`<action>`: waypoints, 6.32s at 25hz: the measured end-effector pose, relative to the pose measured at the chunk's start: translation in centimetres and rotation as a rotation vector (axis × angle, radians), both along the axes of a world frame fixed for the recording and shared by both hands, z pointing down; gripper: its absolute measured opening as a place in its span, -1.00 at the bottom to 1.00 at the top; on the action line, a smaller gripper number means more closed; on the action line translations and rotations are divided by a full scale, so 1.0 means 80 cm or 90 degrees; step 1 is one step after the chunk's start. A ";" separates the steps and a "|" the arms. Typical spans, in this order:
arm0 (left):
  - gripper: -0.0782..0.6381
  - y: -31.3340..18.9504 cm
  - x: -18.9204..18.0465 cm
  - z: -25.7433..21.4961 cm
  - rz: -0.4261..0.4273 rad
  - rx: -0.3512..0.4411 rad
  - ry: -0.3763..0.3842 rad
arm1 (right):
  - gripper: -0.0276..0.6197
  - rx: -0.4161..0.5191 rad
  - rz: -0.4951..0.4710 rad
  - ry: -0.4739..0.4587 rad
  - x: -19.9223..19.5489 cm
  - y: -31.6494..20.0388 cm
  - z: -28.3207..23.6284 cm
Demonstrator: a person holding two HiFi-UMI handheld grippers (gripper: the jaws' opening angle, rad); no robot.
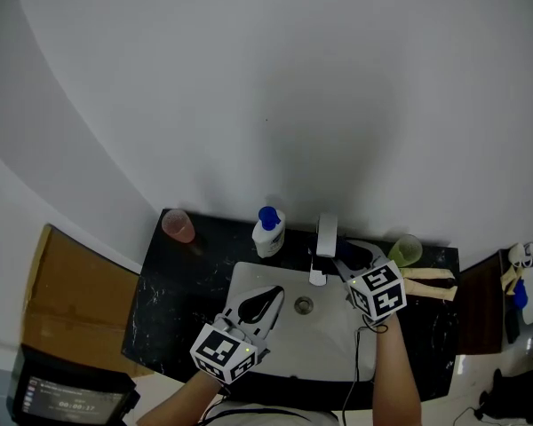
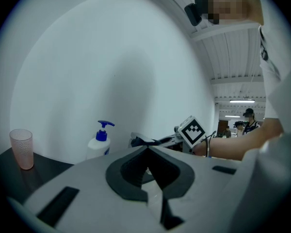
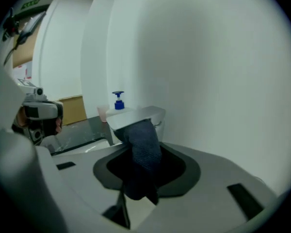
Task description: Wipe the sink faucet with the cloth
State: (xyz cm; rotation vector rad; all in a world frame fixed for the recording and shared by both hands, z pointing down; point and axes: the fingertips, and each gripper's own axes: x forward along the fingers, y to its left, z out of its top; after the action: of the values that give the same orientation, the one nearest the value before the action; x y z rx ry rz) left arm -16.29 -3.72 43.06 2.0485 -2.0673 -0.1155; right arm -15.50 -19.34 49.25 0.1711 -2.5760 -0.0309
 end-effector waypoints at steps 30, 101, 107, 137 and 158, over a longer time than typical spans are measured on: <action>-0.78 0.005 -0.005 0.004 -0.008 -0.017 0.000 | -0.52 -0.060 -0.187 -0.046 0.027 0.043 -0.009; -0.78 0.005 -0.005 0.004 -0.014 -0.024 0.007 | -0.52 -0.509 -0.330 -0.328 0.062 0.121 -0.057; -0.78 0.010 0.009 -0.001 -0.005 -0.018 -0.002 | -0.52 -0.480 -0.286 -0.192 0.098 0.158 0.023; -0.78 0.034 0.009 0.017 -0.061 -0.084 -0.022 | -0.52 -0.125 -0.426 -0.045 0.048 0.102 0.093; -0.78 0.047 0.011 0.010 -0.070 -0.071 -0.015 | -0.52 -0.060 -0.314 -0.053 0.019 0.067 0.104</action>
State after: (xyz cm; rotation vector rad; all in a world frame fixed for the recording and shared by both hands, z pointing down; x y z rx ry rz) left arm -15.42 0.05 43.82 1.8803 -2.1498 0.0052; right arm -14.01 -13.95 57.60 -0.5084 -2.6318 -0.0869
